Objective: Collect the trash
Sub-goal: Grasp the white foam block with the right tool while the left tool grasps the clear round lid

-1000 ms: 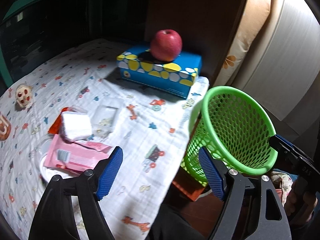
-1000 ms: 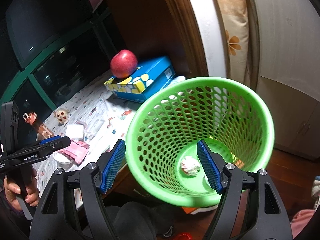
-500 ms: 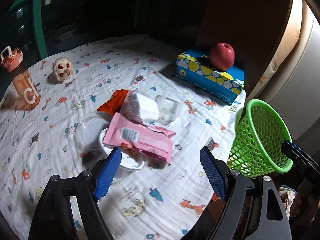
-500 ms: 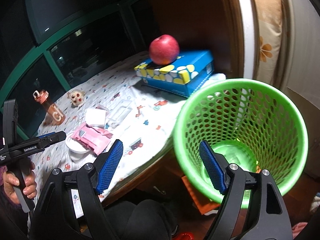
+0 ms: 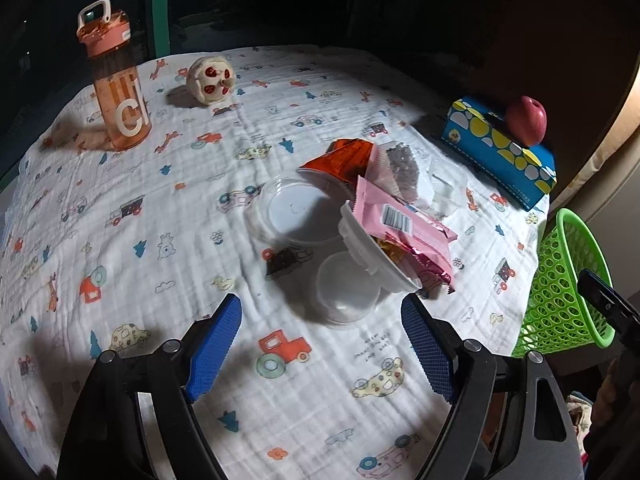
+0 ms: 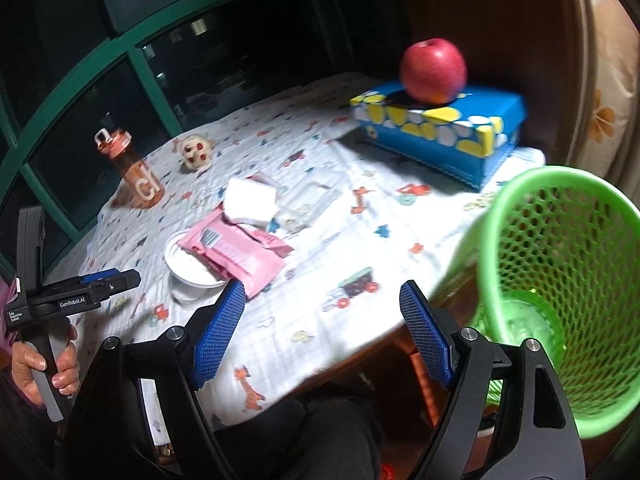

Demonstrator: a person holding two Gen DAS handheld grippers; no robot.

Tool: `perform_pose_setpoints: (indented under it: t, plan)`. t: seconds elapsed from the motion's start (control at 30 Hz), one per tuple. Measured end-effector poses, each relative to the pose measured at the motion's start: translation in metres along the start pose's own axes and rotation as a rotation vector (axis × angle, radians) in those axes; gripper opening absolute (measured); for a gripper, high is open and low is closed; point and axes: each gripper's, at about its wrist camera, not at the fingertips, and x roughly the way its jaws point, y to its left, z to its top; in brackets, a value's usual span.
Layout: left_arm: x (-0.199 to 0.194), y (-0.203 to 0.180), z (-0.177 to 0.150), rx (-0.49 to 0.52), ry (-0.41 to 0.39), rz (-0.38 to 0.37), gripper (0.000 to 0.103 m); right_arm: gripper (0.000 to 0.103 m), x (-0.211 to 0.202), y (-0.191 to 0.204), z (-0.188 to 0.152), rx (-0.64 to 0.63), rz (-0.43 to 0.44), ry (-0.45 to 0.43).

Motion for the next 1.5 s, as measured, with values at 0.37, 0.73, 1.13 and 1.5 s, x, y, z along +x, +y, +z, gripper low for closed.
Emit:
perform_pose_setpoints:
  t: [0.37,0.73,1.13,1.5]
  plan:
    - [0.006,0.020,-0.002,-0.049,0.009,0.008,0.079,0.081,0.050,0.042,0.028,-0.076,0.095,0.042]
    - [0.013,0.036,-0.003,-0.078,0.024,0.003,0.079,0.081,0.114,0.057,0.063,-0.028,0.172,0.111]
    - [0.020,0.052,-0.002,-0.123,0.037,0.001,0.079,0.081,0.167,0.055,0.077,0.049,0.208,0.175]
    - [0.020,0.046,0.004,-0.112,0.030,-0.027,0.079,0.078,0.187,0.055,0.078,0.063,0.227,0.205]
